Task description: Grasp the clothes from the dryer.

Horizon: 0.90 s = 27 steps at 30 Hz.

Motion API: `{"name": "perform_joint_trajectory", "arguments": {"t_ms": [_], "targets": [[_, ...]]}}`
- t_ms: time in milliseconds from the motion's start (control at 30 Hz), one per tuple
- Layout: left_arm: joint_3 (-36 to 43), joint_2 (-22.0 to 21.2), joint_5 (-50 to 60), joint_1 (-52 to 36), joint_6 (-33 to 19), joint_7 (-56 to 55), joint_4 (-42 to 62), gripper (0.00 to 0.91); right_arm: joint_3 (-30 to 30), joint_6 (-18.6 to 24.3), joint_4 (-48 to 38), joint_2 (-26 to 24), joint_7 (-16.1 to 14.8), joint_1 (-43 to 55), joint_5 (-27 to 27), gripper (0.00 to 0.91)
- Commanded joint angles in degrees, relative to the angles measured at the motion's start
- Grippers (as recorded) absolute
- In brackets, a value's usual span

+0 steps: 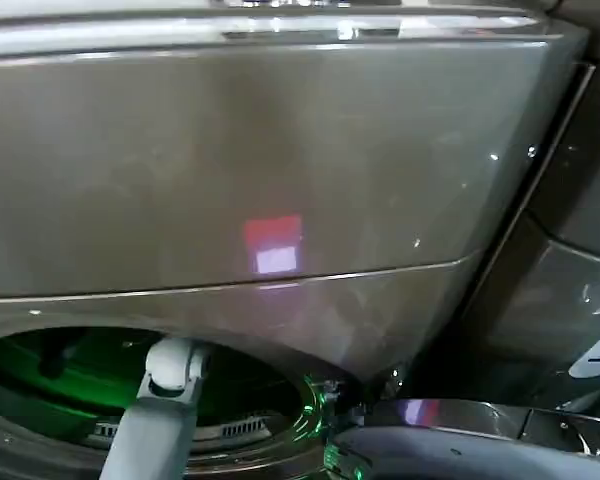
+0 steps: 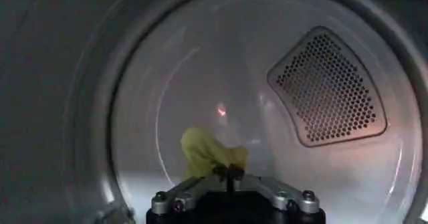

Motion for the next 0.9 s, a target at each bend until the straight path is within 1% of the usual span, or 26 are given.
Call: {"name": "perform_joint_trajectory", "arguments": {"t_ms": [33, 900], "targets": [[0.1, -0.2, -0.1, 1.4, 0.1, -0.3, -1.2, 0.0, 0.2, 0.1, 0.0, 0.1, 0.0, -0.1, 0.1, 0.907], [1.3, 0.1, -0.1, 0.8, 0.3, 0.8, -1.2, 0.0, 0.9, -0.7, 0.4, 0.4, -0.8, -0.5, 0.0, 0.907]]}}
